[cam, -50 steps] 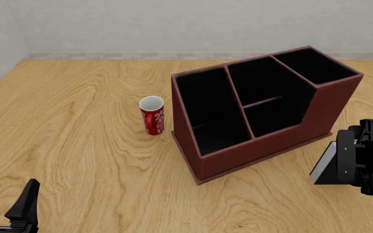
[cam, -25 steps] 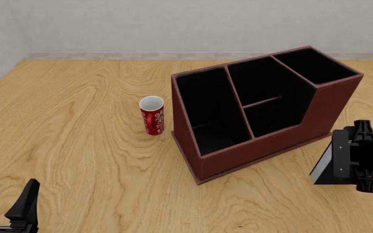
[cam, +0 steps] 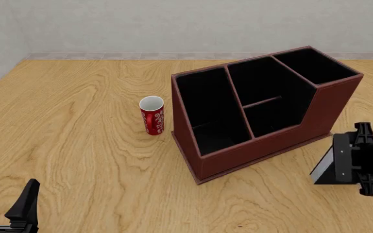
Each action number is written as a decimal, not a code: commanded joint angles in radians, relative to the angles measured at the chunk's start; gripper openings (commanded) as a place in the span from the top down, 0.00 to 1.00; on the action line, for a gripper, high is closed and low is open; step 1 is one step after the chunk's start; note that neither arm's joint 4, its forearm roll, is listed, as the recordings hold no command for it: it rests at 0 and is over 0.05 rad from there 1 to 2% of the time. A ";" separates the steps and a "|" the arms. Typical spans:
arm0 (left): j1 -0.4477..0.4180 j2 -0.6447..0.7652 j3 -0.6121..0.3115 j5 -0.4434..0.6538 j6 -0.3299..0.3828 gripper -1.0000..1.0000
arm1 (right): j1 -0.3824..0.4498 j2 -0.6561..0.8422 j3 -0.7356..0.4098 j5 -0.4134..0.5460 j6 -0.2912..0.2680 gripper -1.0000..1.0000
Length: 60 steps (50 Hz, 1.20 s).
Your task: Pick up the book and place it in the left compartment of the caddy.
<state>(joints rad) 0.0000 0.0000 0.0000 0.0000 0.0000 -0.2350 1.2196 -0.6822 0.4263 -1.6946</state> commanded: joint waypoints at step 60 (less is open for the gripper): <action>0.000 0.000 0.000 0.000 0.000 0.00 | 0.024 -0.501 -0.155 0.593 0.106 1.00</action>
<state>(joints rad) 0.0000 0.0000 0.0000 0.0000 0.0000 -0.2064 0.8152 -0.8038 0.9138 -1.6168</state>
